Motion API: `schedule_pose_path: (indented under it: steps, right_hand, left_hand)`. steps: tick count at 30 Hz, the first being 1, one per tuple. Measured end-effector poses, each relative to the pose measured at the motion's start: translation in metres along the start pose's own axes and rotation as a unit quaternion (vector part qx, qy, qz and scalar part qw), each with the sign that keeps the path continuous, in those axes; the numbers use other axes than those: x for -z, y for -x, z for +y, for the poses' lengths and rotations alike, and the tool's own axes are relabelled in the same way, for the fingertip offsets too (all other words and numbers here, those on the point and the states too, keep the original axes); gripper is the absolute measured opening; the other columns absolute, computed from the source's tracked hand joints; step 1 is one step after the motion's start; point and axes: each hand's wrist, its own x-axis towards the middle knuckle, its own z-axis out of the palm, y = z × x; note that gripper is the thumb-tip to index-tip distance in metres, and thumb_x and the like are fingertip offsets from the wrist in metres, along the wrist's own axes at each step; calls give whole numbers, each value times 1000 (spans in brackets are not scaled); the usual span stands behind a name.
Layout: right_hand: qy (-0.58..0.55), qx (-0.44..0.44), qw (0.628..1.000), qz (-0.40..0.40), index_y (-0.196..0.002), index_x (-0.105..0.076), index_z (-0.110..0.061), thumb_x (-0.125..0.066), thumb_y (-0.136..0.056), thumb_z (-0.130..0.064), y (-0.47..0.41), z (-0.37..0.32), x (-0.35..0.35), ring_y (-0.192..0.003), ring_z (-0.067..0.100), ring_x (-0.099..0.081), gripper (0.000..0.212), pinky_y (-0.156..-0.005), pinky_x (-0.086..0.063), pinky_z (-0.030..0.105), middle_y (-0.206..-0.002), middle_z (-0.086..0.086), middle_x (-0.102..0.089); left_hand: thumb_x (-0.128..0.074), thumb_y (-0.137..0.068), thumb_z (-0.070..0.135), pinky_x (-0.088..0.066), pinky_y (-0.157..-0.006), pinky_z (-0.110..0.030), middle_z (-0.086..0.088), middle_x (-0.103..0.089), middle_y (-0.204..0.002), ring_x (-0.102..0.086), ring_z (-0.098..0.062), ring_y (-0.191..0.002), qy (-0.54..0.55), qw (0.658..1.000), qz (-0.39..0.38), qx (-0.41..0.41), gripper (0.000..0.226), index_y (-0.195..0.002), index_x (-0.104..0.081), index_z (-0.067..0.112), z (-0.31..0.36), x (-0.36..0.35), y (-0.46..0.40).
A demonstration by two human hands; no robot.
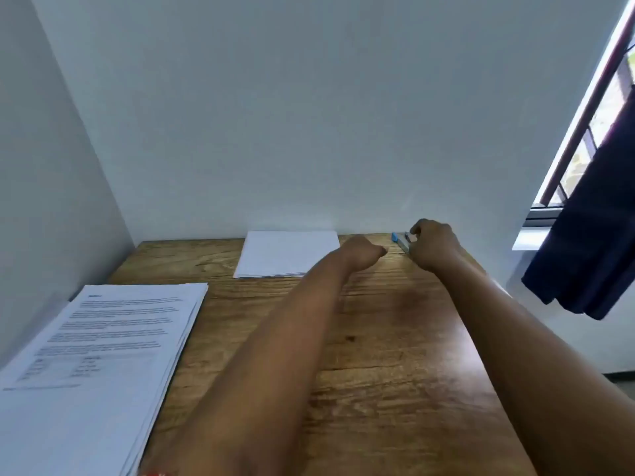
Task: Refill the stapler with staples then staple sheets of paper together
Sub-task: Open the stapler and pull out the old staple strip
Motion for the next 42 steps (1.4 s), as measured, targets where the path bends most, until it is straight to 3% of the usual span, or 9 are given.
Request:
schedule_pose_path:
  steps: [4, 8, 13, 19, 24, 27, 31, 37, 42]
  right_hand:
    - [11, -20, 999, -44, -126, -56, -10, -62, -86, -10, -13, 20, -13, -107, 28, -58, 41, -77, -46, 31, -122, 13, -61]
    - [9, -15, 998, -52, -128, -54, -11, -66, -85, -16, -33, 34, -31, -113, 29, -55, 46, -84, -45, 33, -126, 12, -59]
    - [-21, -15, 999, -29, -122, -55, -11, -60, -89, -20, -53, 44, -52, -105, 30, -57, 34, -79, -47, 35, -117, 13, -62]
    - [-40, -13, 999, 21, -115, -51, -14, -55, -87, -13, -61, 44, -69, -85, 27, -54, 27, -68, -41, 33, -98, 10, -63]
    - [-87, -47, 995, 19, -112, -54, -22, -58, -88, -23, -53, 32, -67, -83, 23, -52, 25, -70, -38, 31, -94, 3, -62]
    - [-123, -40, 992, 0, -115, -54, -22, -56, -87, -20, -36, 21, -64, -87, 23, -57, 29, -70, -38, 30, -100, 4, -67]
    - [-180, -4, 984, -15, -112, -56, -23, -57, -84, -16, -1, -5, -62, -89, 22, -61, 29, -66, -39, 29, -100, 6, -67]
    - [-270, 87, 957, -66, -121, -54, -17, -60, -79, -7, 51, -58, -72, -75, 13, -57, 44, -57, -40, 23, -100, 8, -60]
    - [-409, 21, 907, -102, -126, -51, -21, -46, -90, -13, 80, -89, -78, -70, 18, -60, 37, -67, -47, 34, -77, 1, -61]
  left_hand:
    - [-58, -100, 31, -43, -86, -25, -12, -43, -154, -49, -29, -132, 83, 996, -9, 18, 59, -151, -38, 10, -7, -25, -20]
    - [-58, -99, 22, -45, -109, -41, -14, -51, -146, -52, -29, -130, 145, 989, 14, 11, 50, -146, -47, 11, -5, -45, -40]
    - [-52, -96, 12, -46, -108, -47, -13, -61, -135, -58, -29, -122, 138, 990, -4, -26, 38, -133, -61, 7, 4, -59, -59]
    - [-47, -102, 19, -44, -109, -45, -10, -61, -137, -57, -26, -123, 138, 990, -1, -35, 39, -138, -58, 11, 1, -66, -70]
    - [-49, -104, 26, -48, -92, -38, -19, -68, -118, -62, -25, -101, 194, 981, 8, -26, 30, -116, -66, 4, -3, -60, -61]
    - [-52, -102, 29, -51, -102, -43, -11, -68, -119, -65, -27, -110, 219, 975, 24, -11, 28, -120, -63, 11, -8, -53, -47]
    - [-53, -101, 35, -50, -103, -45, -9, -64, -127, -63, -27, -116, 223, 972, 72, 13, 38, -130, -53, 10, -22, -37, -23]
    - [-65, -95, 21, -57, -93, -44, -15, -72, -114, -70, -32, -104, 263, 947, 183, 37, 32, -124, -66, 7, -57, 0, 15]
    - [-67, -93, 15, -59, -85, -45, -20, -73, -110, -72, -35, -94, 279, 940, 197, 16, 26, -117, -69, 4, -79, 42, 50]
